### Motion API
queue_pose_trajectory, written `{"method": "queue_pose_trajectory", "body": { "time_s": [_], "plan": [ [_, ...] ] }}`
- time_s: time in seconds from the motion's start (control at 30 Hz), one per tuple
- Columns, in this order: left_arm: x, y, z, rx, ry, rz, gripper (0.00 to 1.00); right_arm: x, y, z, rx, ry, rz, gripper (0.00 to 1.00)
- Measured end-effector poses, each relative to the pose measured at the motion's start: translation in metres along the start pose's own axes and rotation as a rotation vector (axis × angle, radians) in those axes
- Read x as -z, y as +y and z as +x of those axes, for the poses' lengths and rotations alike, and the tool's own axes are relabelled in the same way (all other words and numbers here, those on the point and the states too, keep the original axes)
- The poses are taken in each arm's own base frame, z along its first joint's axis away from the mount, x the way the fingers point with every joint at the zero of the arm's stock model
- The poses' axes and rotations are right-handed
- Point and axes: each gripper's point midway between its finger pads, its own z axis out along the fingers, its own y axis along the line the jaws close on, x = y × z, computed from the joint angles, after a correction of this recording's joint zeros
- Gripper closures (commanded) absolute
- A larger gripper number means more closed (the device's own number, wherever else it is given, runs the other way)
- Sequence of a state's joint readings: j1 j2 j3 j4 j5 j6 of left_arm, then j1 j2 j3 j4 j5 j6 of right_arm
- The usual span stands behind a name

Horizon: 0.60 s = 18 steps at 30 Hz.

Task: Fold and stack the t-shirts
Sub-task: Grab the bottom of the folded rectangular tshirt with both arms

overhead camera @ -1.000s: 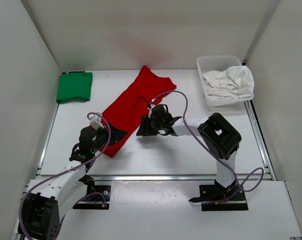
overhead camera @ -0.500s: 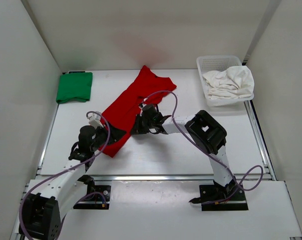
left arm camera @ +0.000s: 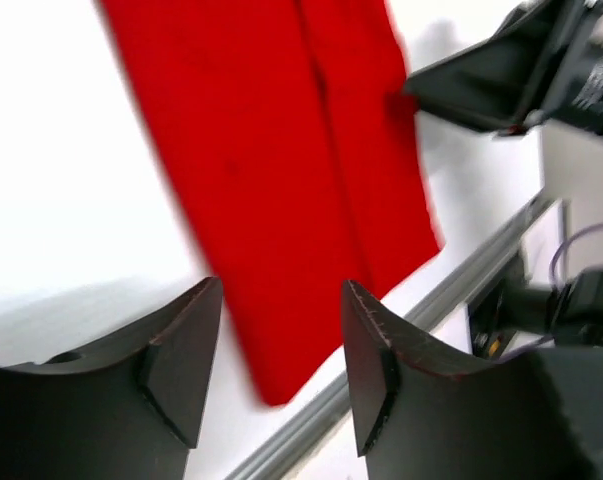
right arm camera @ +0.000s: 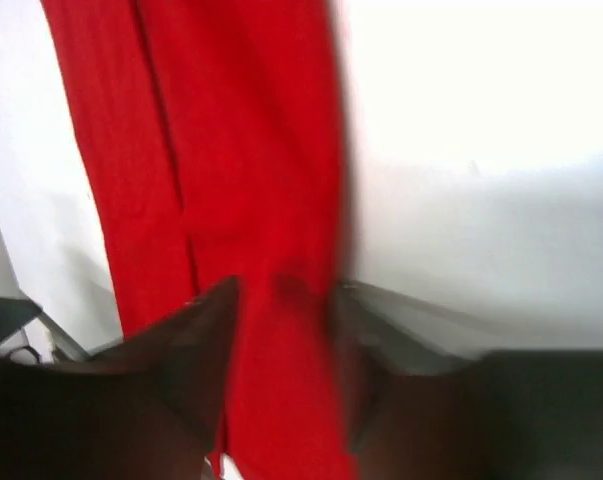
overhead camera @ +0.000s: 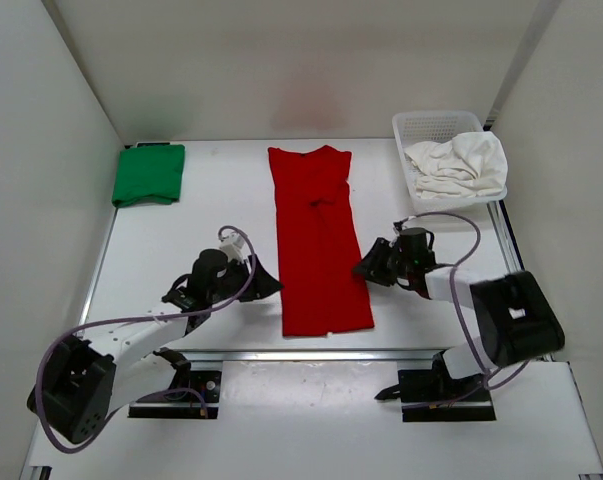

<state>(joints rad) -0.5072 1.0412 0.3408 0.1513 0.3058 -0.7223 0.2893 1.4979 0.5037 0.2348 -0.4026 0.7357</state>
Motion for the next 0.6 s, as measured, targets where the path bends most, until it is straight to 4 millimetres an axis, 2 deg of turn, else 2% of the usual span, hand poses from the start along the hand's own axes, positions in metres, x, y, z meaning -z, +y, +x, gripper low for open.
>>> {"method": "queue_pose_trajectory", "body": {
  "time_s": [0.07,0.13,0.27,0.4,0.43,0.6],
  "plan": [
    [-0.002,-0.003,0.01,-0.026,0.04,-0.005,0.36,0.014,-0.003,0.002,0.008,-0.02,0.006,0.53],
    [0.0,0.003,0.014,-0.04,0.051,-0.035,0.34,0.028,0.002,0.007,0.042,-0.032,0.004,0.54],
    [0.006,0.017,0.028,-0.06,0.08,-0.091,0.31,0.057,0.012,0.01,0.101,-0.108,-0.013,0.61],
    [0.01,0.027,0.077,-0.077,0.197,-0.105,0.29,0.076,-0.005,0.028,0.094,-0.141,0.046,0.65],
    [0.009,0.024,0.085,-0.077,0.214,-0.084,0.29,0.078,-0.011,0.033,0.084,-0.139,0.063,0.65],
    [0.003,0.004,0.101,-0.087,0.25,-0.026,0.31,0.088,-0.041,0.06,0.032,-0.097,0.147,0.67]
  ]
}}
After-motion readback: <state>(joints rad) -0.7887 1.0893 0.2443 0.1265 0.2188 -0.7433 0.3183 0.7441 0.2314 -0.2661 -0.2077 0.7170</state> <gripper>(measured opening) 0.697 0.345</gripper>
